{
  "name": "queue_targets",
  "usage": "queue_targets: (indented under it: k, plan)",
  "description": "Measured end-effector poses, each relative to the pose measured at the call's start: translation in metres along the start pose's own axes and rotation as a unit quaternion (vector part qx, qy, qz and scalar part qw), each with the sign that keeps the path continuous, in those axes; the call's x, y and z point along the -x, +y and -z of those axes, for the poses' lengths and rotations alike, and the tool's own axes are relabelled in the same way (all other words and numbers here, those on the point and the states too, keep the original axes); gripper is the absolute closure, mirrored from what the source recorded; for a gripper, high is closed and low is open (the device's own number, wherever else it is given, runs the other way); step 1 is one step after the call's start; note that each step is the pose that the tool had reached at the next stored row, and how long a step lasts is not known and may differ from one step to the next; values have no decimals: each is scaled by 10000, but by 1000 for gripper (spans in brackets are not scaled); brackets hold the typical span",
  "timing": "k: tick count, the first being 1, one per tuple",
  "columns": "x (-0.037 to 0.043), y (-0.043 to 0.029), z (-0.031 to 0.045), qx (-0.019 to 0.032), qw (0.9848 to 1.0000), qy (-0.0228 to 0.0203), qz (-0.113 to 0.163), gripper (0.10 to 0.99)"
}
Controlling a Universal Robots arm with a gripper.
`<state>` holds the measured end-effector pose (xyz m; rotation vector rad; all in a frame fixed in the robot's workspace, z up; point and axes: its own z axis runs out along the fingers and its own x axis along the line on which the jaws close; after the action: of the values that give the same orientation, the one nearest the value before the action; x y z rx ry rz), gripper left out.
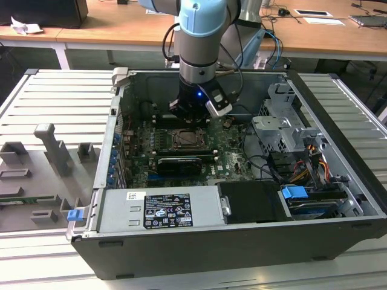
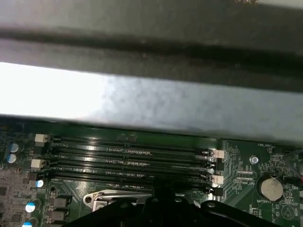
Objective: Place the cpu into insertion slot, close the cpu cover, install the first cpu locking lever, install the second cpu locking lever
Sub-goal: 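Install the first cpu locking lever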
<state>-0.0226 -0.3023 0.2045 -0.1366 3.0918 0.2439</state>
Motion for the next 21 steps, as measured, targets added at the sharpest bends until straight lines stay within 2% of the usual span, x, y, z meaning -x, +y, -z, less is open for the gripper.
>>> queue_targets:
  k: [2,7,15,16,17,19,21]
  plan:
    - [0,1,1,-14,10000,0,-1,980]
    - [0,-4,-33,-174,9998,17,-1,980]
    - [3,2,-3,-194,9998,16,0,980]
    - [2,3,-3,-214,9998,18,-1,980]
    - [2,9,-11,-284,9996,26,2,980]
    - [3,25,-25,-365,9993,35,4,980]
    - [3,42,-37,-413,9991,39,5,980]
